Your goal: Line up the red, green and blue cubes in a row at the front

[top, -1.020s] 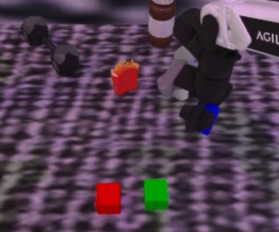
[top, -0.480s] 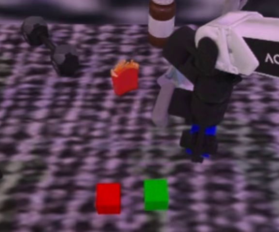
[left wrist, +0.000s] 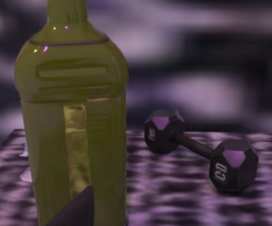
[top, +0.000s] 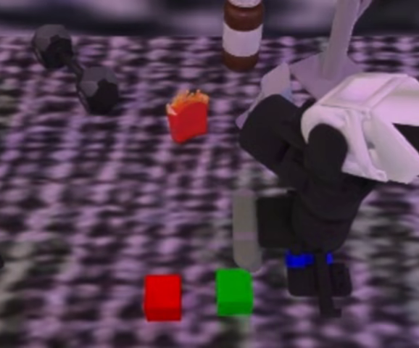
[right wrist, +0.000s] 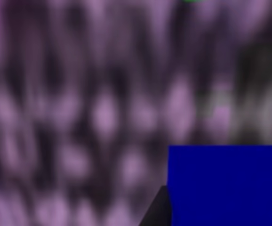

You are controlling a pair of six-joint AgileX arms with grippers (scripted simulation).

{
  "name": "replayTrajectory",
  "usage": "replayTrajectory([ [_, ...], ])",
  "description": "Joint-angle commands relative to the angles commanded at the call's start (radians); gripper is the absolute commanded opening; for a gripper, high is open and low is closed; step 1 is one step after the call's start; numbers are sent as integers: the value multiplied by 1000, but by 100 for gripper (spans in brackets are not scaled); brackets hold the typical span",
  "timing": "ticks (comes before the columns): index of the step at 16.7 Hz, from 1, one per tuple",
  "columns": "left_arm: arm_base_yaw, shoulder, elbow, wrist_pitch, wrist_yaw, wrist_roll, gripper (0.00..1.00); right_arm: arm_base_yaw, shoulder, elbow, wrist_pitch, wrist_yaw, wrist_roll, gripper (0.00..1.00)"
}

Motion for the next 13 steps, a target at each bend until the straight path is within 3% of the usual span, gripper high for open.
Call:
replayTrajectory([
  [5,0,0,0,0,0,0,100,-3,11,-10,14,0,2,0],
  [13,0,0,0,0,0,0,100,0,109,-155,266,0,3,0],
])
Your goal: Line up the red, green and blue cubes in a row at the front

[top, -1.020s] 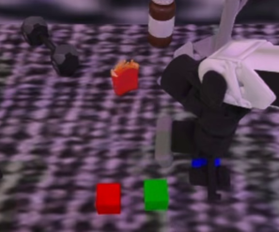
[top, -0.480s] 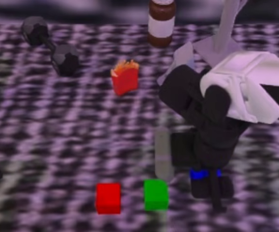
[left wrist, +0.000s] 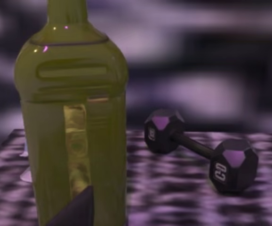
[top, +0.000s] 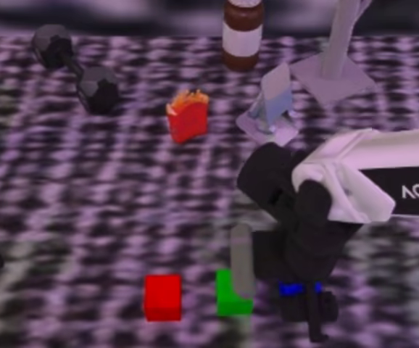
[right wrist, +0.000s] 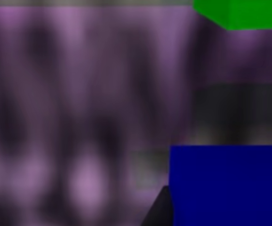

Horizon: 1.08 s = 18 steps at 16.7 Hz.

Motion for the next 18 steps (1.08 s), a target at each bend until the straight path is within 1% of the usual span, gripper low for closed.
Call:
replayTrajectory([
  [4,0,0,0,0,0,0,100,0,2,-3,4,0,0,0],
  [17,0,0,0,0,0,0,100,0,2,-3,4,0,0,98],
  [18,0,0,0,0,0,0,100,0,2,-3,4,0,0,100],
])
